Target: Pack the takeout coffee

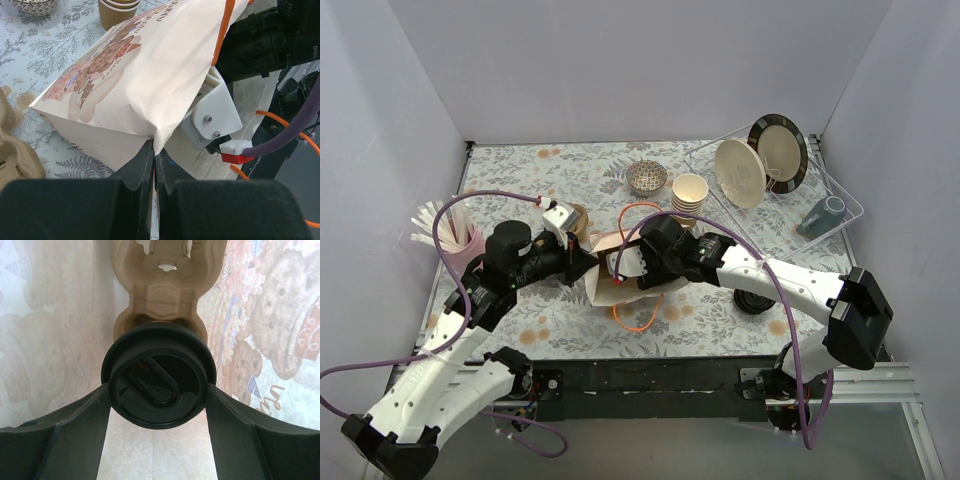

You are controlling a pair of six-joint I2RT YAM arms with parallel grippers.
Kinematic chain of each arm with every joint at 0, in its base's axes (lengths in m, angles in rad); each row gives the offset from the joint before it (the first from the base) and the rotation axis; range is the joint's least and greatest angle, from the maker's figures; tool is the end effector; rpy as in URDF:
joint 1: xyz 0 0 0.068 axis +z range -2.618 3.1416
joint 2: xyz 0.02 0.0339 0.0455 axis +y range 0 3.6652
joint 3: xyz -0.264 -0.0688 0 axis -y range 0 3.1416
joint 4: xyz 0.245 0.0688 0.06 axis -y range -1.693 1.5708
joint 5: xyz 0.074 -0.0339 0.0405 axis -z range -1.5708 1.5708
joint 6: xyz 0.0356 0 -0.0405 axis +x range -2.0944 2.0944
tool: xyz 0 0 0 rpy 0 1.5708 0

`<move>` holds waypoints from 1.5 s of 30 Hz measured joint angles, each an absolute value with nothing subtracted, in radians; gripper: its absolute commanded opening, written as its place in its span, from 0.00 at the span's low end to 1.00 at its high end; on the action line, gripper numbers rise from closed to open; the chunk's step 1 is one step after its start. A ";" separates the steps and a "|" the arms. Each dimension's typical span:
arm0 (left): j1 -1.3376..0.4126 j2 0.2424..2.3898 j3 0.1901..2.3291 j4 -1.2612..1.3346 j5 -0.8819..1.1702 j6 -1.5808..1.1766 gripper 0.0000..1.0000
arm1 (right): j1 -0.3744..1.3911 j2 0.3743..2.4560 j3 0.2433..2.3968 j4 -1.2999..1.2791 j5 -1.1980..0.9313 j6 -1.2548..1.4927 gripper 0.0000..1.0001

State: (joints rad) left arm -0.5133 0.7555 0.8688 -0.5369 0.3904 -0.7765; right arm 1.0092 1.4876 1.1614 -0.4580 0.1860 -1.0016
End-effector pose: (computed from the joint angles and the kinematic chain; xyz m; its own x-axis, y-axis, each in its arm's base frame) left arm 0.1344 -0.0913 0.3379 -0.7855 -0.3012 -0.5407 0.2886 0.5946 -0.7504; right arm 0.1795 0.2729 0.2779 0.4392 -0.8564 -0.2715 -0.7275 -0.1617 -0.6667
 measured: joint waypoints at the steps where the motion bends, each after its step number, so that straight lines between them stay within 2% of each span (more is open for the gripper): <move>1: -0.513 0.756 0.869 -0.537 0.390 -0.776 0.00 | 1.009 1.488 1.161 -0.455 0.187 -1.002 0.14; 29: -0.513 0.788 0.869 -0.511 0.368 -0.876 0.00 | 0.988 1.560 1.161 -0.347 0.171 -1.055 0.13; 32: -0.513 0.794 0.869 -0.512 0.362 -0.887 0.00 | 0.980 1.560 1.161 -0.332 0.157 -1.055 0.10; 45: -0.513 0.812 0.886 -0.522 0.320 -0.925 0.00 | 0.966 1.549 1.074 -0.203 0.133 -1.054 0.10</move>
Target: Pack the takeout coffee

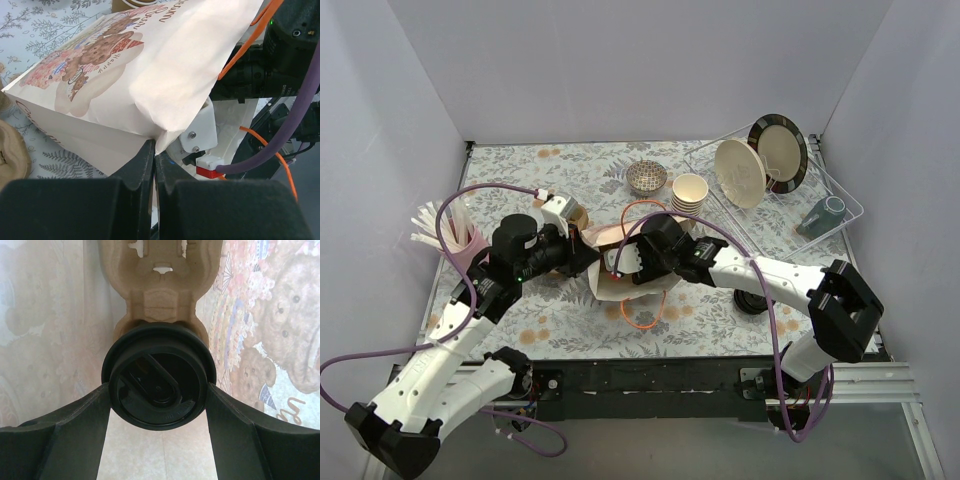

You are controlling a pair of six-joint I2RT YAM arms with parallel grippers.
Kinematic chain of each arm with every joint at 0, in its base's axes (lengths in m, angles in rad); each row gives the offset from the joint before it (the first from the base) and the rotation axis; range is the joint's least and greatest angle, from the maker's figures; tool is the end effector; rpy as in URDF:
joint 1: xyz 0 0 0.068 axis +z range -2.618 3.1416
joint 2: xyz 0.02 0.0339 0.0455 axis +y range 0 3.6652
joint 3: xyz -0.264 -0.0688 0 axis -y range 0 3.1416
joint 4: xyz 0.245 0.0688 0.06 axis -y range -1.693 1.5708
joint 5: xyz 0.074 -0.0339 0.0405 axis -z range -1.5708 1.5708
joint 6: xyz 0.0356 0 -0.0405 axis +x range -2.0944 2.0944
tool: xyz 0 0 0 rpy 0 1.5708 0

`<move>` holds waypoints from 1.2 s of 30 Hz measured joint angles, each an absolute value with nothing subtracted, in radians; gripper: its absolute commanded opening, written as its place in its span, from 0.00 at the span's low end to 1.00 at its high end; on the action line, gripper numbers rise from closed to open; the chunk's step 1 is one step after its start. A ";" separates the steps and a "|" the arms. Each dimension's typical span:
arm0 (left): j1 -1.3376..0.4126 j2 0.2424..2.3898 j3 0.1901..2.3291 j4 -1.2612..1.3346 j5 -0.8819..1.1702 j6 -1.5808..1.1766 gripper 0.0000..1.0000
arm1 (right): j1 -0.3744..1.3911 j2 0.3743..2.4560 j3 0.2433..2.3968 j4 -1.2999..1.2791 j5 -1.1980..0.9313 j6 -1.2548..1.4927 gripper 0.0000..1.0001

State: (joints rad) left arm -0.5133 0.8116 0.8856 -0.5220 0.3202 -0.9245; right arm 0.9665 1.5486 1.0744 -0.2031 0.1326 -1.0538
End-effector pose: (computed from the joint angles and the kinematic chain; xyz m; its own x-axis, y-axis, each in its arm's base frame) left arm 0.1472 -0.0959 0.3363 -0.7966 -0.4208 -0.4340 0.1283 0.5839 -0.8016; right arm 0.1997 0.2810 0.2505 0.4822 -0.8182 -0.3131 -0.6838 -0.1280 -0.7184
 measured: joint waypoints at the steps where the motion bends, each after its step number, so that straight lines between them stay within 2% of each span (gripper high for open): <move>1: -0.513 0.815 0.886 -0.522 0.319 -0.931 0.00 | 0.964 1.547 1.070 -0.196 0.130 -1.053 0.11; 18: -0.513 0.831 0.899 -0.525 0.295 -1.013 0.00 | 0.933 1.543 1.031 -0.137 0.093 -1.048 0.11; 21: -0.512 0.831 0.899 -0.525 0.296 -1.015 0.00 | 0.929 1.543 1.031 -0.138 0.089 -1.042 0.14; 22: -0.513 0.832 0.899 -0.525 0.297 -1.015 0.00 | 0.929 1.543 1.031 -0.138 0.089 -1.039 0.19; 28: -0.513 0.840 0.899 -0.526 0.311 -1.010 0.00 | 0.924 1.543 1.036 -0.147 0.092 -1.004 0.32; 36: -0.513 0.858 0.899 -0.520 0.329 -1.000 0.00 | 0.923 1.543 1.065 -0.210 0.110 -0.964 0.36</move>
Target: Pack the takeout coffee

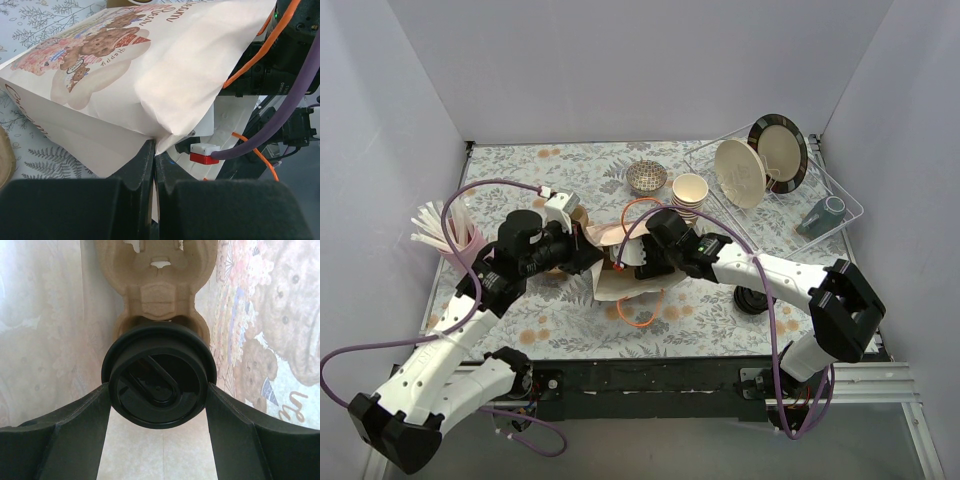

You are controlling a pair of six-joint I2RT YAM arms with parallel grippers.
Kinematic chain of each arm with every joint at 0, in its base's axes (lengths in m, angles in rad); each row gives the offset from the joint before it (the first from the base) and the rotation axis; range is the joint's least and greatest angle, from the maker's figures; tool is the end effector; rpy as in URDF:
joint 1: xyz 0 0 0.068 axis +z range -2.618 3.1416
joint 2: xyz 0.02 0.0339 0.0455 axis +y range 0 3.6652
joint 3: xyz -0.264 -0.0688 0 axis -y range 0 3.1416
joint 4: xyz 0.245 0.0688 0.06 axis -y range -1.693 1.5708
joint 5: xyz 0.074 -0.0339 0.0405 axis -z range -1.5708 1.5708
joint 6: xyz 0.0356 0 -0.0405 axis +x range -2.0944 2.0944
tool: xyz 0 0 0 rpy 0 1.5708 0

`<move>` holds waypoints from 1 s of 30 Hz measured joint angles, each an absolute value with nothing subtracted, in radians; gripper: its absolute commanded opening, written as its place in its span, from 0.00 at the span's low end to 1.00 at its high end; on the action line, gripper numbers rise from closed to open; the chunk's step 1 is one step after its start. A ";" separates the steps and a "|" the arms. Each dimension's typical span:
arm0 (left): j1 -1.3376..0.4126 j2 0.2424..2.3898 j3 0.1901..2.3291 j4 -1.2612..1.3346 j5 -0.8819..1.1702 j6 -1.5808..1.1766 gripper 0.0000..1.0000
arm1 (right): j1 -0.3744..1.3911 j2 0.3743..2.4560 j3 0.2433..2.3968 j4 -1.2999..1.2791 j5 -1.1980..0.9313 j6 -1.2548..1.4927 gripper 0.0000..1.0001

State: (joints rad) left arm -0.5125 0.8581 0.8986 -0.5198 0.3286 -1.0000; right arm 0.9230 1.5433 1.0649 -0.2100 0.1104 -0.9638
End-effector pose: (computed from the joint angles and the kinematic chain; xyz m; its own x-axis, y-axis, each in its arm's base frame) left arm 0.1559 -0.1009 0.3334 -0.8177 -0.4538 -0.3542 0.0474 0.5601 -0.8271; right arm 0.2097 0.2706 0.2484 0.3901 -0.8373 -0.3830 -0.7377 -0.0353 -0.6742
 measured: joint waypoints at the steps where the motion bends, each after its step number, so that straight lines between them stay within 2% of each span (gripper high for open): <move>1: -0.513 0.861 0.899 -0.517 0.331 -0.998 0.00 | 0.923 1.543 1.068 -0.215 0.113 -0.962 0.33; 4: -0.513 0.865 0.899 -0.512 0.334 -0.991 0.00 | 0.923 1.543 1.077 -0.239 0.120 -0.958 0.27; 10: -0.513 0.878 0.899 -0.500 0.349 -0.988 0.00 | 0.923 1.551 1.090 -0.263 0.122 -0.956 0.24; 30: -0.510 0.915 0.915 -0.493 0.348 -0.992 0.00 | 0.897 1.632 1.145 -0.231 0.107 -0.957 0.19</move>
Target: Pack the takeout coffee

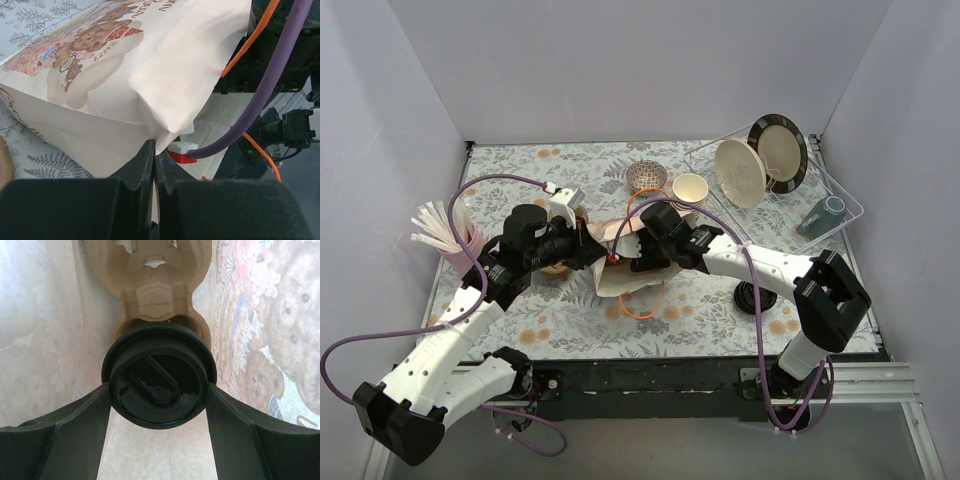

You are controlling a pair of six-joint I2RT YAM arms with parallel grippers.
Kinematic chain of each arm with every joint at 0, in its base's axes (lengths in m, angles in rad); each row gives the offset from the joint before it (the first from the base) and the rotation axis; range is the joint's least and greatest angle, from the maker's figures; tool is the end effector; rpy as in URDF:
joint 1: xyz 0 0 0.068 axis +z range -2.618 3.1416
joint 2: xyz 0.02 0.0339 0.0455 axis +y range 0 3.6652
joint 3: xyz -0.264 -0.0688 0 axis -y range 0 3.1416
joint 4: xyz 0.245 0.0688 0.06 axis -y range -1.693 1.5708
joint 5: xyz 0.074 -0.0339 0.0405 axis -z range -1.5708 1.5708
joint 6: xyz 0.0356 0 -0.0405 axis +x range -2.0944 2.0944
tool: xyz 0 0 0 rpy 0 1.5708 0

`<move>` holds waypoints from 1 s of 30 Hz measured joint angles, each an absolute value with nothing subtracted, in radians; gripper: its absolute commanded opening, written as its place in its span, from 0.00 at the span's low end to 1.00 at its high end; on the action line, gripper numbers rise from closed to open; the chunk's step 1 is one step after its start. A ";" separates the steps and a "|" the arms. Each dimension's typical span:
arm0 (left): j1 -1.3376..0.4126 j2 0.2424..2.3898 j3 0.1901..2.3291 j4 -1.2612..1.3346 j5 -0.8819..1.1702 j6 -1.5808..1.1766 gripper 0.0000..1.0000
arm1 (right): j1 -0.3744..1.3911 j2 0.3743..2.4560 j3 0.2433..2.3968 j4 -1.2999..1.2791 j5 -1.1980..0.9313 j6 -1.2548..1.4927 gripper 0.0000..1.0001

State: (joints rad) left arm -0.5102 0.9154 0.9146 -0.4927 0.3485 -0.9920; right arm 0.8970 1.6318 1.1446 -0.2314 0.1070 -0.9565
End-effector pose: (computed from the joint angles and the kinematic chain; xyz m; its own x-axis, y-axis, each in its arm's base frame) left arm 0.1675 -0.1077 0.3317 -0.8301 -0.4371 -0.3463 0.0486 0.5620 -0.8257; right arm 0.2295 0.2813 0.2433 0.3572 -0.8548 -0.3764 -0.7546 -0.0266 -0.6556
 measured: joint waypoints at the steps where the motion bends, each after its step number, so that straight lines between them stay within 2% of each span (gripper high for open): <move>1: -0.510 0.916 0.915 -0.493 0.348 -0.992 0.00 | 0.896 1.632 1.145 -0.230 0.104 -0.957 0.19; 5: -0.509 0.916 0.916 -0.493 0.345 -0.992 0.00 | 0.891 1.635 1.145 -0.224 0.097 -0.955 0.19; 8: -0.509 0.917 0.917 -0.493 0.340 -0.992 0.00 | 0.890 1.640 1.145 -0.213 0.097 -0.950 0.23; 14: -0.509 0.923 0.926 -0.501 0.331 -0.994 0.00 | 0.889 1.642 1.145 -0.207 0.101 -0.944 0.41; 18: -0.509 0.932 0.937 -0.509 0.324 -1.003 0.00 | 0.888 1.642 1.153 -0.217 0.102 -0.942 0.60; 23: -0.509 0.945 0.953 -0.513 0.322 -1.023 0.00 | 0.878 1.642 1.176 -0.261 0.101 -0.941 0.63; 25: -0.509 0.952 0.962 -0.516 0.322 -1.029 0.00 | 0.876 1.641 1.179 -0.273 0.100 -0.940 0.71; 30: -0.509 0.972 0.990 -0.528 0.322 -1.045 0.00 | 0.871 1.620 1.181 -0.318 0.094 -0.925 0.74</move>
